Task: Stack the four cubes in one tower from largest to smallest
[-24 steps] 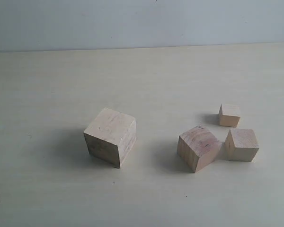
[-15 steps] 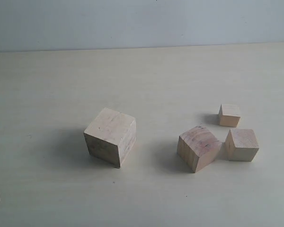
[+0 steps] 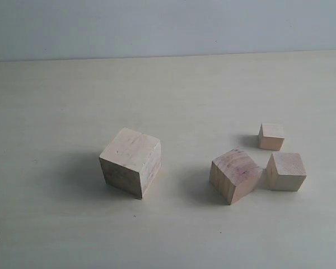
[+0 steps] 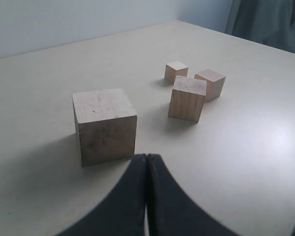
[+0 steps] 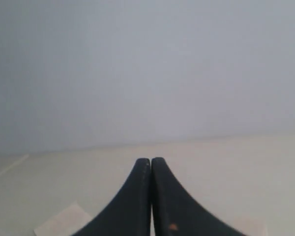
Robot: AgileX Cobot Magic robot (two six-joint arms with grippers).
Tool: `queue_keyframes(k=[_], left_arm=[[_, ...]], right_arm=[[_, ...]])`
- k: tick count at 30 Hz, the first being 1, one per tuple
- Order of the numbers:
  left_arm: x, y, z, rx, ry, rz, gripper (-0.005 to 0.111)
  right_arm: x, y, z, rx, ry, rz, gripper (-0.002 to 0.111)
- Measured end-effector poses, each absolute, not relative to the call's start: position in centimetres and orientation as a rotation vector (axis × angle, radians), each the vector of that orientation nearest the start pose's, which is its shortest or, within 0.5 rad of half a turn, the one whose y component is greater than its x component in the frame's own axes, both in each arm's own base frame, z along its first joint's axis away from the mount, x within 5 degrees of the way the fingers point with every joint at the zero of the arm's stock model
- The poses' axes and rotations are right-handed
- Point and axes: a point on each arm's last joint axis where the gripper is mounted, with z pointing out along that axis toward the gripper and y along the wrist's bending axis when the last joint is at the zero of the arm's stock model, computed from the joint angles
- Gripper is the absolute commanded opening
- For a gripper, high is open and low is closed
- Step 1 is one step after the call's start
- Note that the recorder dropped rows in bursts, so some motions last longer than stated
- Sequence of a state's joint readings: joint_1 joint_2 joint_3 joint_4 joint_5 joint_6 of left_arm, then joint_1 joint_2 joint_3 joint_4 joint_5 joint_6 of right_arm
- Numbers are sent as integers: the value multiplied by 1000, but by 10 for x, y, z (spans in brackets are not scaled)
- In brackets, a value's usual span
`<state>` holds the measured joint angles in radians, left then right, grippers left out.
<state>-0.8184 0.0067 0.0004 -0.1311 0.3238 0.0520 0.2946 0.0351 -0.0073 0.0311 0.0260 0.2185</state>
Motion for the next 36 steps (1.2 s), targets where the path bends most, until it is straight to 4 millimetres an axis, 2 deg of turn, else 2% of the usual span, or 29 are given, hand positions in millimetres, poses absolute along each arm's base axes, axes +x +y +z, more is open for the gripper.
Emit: queue_keyframes(k=[4,9,14,15,20,22,25,29,31,33,36], left_arm=[[34,-42,184,707,1724,-664,0],[34,-42,184,707,1724,-664,0],[34,-42,184,707,1724,-664,0],[34,-42,184,707,1724,-664,0],[34,-42,184,707,1724,-664,0],[34,-42,184,707,1724,-664,0],[34,-42,184,707,1724,-664,0],[34,-42,184,707,1724,-664,0],[34,-42,184,707,1724,-664,0],[34,-42,184,707,1724,-664,0],[34,-42,184,707,1724,-664,0]], right_arm=[[49,15,259,-76,1338,405,0],[43,13,309,-77,1261,406,0],[59,18,338,-66,1342,425,0],[69,24,348,-65,1409,478,0],[96,54,368,-167,1718,637,0],[115,73,371,-244,1861,676,6],[151,108,367,-408,2074,675,25],[196,154,354,-635,2248,641,76],[218,173,341,-711,2318,627,96],[235,189,326,-791,2363,603,102],[250,210,305,-937,2405,571,101]])
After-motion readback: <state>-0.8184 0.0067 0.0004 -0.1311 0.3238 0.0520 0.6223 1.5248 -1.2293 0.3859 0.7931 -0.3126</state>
